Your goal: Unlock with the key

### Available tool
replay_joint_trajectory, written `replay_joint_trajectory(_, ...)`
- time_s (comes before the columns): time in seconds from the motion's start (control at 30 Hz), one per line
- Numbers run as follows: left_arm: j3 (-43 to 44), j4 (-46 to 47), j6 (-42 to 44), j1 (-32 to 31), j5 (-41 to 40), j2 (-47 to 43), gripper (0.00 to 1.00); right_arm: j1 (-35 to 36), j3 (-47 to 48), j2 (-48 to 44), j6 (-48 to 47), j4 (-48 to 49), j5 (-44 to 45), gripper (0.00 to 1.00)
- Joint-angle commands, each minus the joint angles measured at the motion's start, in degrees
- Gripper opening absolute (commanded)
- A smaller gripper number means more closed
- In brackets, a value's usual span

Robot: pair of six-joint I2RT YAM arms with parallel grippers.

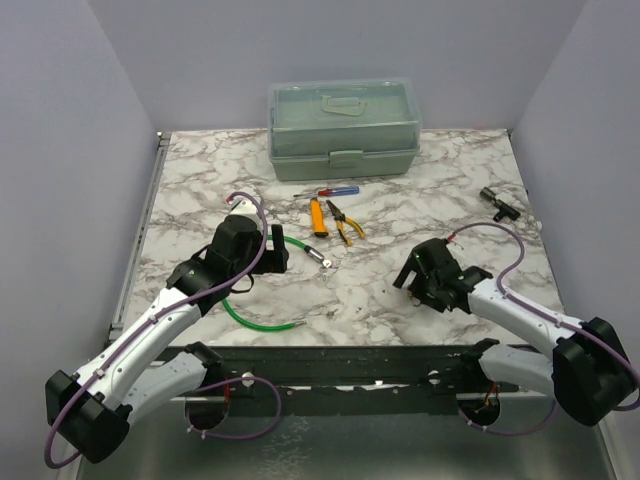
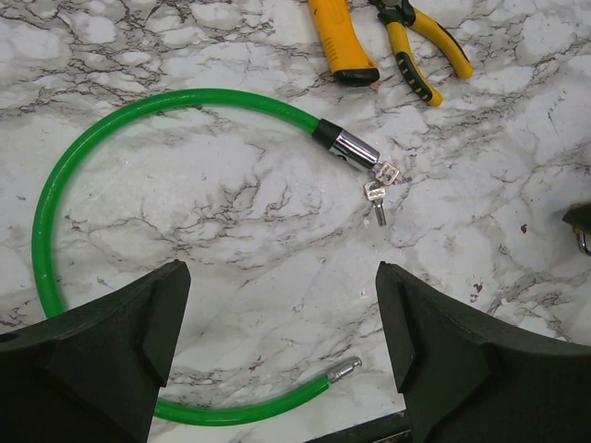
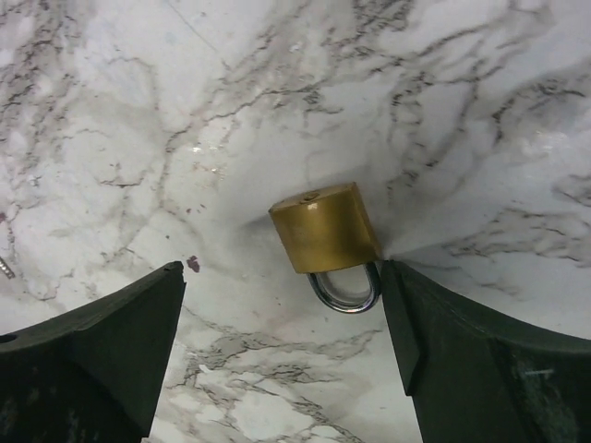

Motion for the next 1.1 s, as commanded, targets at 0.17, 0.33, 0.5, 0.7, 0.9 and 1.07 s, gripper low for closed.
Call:
replay_joint_trajectory(0.17, -0.02, -0.2, 1.63, -0.06, 0.21, 0.46, 0.87, 1.39, 2.68, 7.08, -1.3, 15.08, -11.48, 0.91)
replay_joint_trajectory(0.33, 0.01, -0.19, 1.99, -0.06, 0.44, 0.57, 0.87, 1.42, 7.35, 14.7, -6.28, 21.44, -10.43, 0.9)
replay_joint_trajectory(0.5, 0.09, -0.12, 2.18, -0.06, 0.89, 0.83, 0.87, 1.43, 15.09, 18.41, -15.66, 19.42, -10.6, 0.9)
replay_joint_trajectory(0.7, 0.09, 0.0, 2.35, -0.06, 1.16, 1.0, 0.87, 1.36, 15.98, 11.35, -20.84, 10.67, -4.1, 0.89)
replay_joint_trajectory(0.9, 0.1, 0.04, 2.45, -0.06, 2.16, 1.49, 0.87, 1.3, 13.78, 8.2, -16.47, 0.32, -1.15, 0.88)
replay_joint_trajectory(1.07, 0.11, 0.18, 2.18, -0.05, 2.49, 1.62, 0.87, 1.31, 10.8, 7.74, -13.44, -1.97, -0.46, 0.86)
